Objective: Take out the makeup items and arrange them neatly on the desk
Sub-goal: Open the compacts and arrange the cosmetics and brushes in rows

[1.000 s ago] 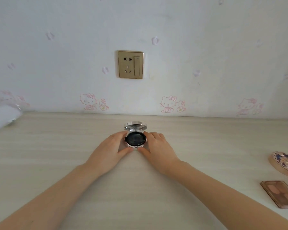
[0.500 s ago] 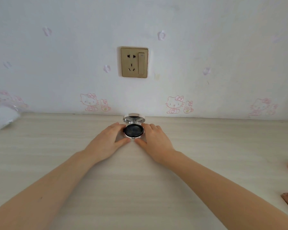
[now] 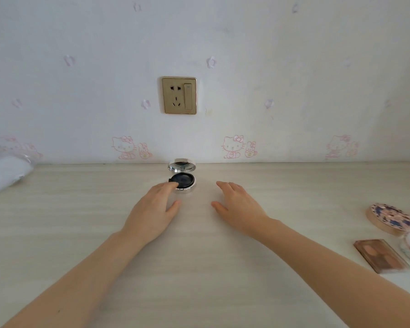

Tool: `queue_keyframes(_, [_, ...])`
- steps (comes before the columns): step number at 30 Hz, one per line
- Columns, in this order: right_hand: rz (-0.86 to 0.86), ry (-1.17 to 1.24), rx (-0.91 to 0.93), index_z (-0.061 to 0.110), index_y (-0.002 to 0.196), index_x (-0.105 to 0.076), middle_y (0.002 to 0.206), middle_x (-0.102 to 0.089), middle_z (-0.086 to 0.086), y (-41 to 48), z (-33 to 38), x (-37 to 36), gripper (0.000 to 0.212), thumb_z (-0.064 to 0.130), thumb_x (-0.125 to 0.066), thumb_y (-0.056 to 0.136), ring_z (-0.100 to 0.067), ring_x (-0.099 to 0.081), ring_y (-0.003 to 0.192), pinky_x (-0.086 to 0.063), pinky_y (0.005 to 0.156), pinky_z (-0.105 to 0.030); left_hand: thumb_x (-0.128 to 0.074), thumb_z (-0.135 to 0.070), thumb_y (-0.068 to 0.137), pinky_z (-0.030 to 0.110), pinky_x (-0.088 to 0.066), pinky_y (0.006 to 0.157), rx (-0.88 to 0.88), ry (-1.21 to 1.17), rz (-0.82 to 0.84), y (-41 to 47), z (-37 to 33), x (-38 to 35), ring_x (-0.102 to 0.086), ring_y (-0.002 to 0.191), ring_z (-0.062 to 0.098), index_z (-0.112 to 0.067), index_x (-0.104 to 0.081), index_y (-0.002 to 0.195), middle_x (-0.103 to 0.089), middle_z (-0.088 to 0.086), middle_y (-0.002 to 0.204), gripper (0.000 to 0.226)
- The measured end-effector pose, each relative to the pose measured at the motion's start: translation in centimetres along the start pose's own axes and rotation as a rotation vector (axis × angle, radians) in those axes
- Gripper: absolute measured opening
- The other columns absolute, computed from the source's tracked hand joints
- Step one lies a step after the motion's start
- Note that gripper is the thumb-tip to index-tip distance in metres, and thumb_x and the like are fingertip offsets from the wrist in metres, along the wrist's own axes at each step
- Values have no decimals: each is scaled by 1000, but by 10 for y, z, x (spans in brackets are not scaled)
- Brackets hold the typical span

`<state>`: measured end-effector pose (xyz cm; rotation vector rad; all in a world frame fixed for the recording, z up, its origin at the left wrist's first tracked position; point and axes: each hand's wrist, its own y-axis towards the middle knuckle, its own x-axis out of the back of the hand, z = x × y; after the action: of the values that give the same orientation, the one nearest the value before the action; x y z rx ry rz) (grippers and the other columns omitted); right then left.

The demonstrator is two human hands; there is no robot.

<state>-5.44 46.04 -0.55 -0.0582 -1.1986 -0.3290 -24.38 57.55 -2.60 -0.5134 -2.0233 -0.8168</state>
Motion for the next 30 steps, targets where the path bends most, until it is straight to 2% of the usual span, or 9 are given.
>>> queue_keyframes(7, [-82, -89, -64, 14, 145, -31, 146, -38, -2, -83, -49, 42, 49, 31, -40, 100, -18, -28, 138, -30, 109, -30, -50, -25, 95, 27, -40, 100, -134, -110, 39, -23, -84, -25, -47, 123, 5, -25, -48, 133, -57, -12, 128, 38])
queue_keyframes(10, [-116, -129, -109, 14, 144, -33, 145, -40, -2, -115, -76, 62, 48, 31, -41, 100, -18, -29, 137, -29, 107, -28, -49, -26, 95, 30, -41, 99, -182, -162, 80, -25, -127, -43, -48, 121, 6, -25, -48, 132, -58, -13, 125, 37])
queue_keyframes(16, [-156, -200, -244, 17, 144, -34, 144, -41, -2, -161, -131, 107, 49, 33, -42, 99, -19, -27, 138, -27, 107, -29, -49, -26, 95, 28, -41, 98, -242, -249, 172, -16, -205, -85, -51, 117, 9, -25, -50, 129, -60, -10, 123, 34])
queue_keyframes(19, [-175, -192, -334, 15, 141, -38, 140, -47, -5, -171, -162, 125, 47, 33, -43, 98, -23, -34, 133, -29, 107, -32, -50, -25, 94, 28, -41, 98, -252, -295, 224, -7, -237, -108, -53, 116, 11, -23, -53, 126, -62, -7, 121, 32])
queue_keyframes(23, [-176, -204, -468, 12, 135, -45, 130, -54, -10, -172, -202, 142, 44, 34, -45, 97, -29, -48, 119, -36, 96, -35, -51, -26, 94, 32, -42, 99, -267, -320, 288, 13, -272, -134, -54, 117, 15, -19, -54, 126, -64, -3, 121, 33])
queue_keyframes(25, [-154, -180, -520, 11, 135, -45, 130, -54, -10, -168, -216, 146, 45, 35, -46, 96, -29, -50, 118, -40, 96, -37, -51, -25, 94, 33, -41, 99, -272, -320, 313, 24, -286, -140, -52, 118, 17, -17, -54, 127, -64, -1, 122, 34])
queue_keyframes(30, [-96, -157, -601, 8, 129, -49, 124, -57, -9, -154, -244, 153, 45, 37, -50, 94, -27, -54, 110, -45, 90, -36, -53, -30, 94, 33, -43, 96, -202, -383, 377, 56, -325, -162, -55, 111, 21, -12, -56, 127, -63, 1, 107, 37])
